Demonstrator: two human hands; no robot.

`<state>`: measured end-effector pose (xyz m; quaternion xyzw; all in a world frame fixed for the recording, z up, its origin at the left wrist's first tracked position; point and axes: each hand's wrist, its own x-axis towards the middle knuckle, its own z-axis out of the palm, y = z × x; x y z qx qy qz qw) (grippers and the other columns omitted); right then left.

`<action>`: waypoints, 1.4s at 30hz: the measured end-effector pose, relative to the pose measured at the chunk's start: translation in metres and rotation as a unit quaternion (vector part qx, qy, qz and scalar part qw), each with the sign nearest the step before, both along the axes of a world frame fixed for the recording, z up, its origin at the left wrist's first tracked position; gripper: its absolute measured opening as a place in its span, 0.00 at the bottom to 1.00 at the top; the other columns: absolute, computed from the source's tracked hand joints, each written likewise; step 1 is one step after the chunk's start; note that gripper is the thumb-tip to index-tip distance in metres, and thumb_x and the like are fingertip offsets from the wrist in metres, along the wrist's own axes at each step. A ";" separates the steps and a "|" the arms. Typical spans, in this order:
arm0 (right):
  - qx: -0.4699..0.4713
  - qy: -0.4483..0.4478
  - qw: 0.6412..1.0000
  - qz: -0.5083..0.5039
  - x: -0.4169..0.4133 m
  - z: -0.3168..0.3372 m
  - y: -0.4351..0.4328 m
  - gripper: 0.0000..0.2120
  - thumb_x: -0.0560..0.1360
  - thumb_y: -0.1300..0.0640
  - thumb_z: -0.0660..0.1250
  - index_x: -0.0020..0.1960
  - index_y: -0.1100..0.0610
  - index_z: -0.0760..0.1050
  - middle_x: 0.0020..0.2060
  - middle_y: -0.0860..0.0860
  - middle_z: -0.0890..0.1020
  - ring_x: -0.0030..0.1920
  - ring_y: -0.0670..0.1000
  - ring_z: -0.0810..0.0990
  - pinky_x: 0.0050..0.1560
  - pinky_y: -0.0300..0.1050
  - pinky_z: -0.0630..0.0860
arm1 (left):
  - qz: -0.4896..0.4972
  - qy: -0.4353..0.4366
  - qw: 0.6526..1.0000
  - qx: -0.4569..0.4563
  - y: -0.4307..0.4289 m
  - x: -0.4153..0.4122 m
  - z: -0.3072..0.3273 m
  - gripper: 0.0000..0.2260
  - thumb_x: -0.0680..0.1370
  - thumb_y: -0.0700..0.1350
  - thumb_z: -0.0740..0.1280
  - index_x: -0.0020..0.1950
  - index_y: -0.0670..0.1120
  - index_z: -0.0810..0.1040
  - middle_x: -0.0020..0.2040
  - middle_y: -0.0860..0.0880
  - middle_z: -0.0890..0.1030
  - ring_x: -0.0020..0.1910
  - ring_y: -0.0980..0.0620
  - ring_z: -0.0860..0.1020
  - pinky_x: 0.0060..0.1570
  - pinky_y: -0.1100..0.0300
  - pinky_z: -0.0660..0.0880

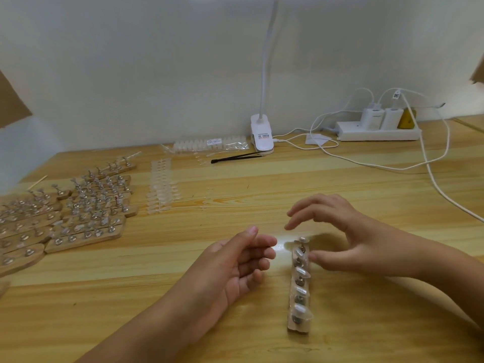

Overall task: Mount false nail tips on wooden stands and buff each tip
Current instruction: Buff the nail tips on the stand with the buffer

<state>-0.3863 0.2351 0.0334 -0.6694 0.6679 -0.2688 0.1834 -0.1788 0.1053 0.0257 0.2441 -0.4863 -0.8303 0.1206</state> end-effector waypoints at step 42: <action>-0.176 -0.041 0.983 -0.041 0.048 0.008 0.000 0.06 0.72 0.53 0.73 0.44 0.42 0.79 0.53 0.42 0.76 0.62 0.49 0.74 0.60 0.21 0.55 | -0.075 0.004 0.978 -0.195 0.008 0.005 0.002 0.22 0.64 0.67 0.75 0.49 0.53 0.85 0.41 0.54 0.81 0.36 0.59 0.72 0.37 0.68 0.71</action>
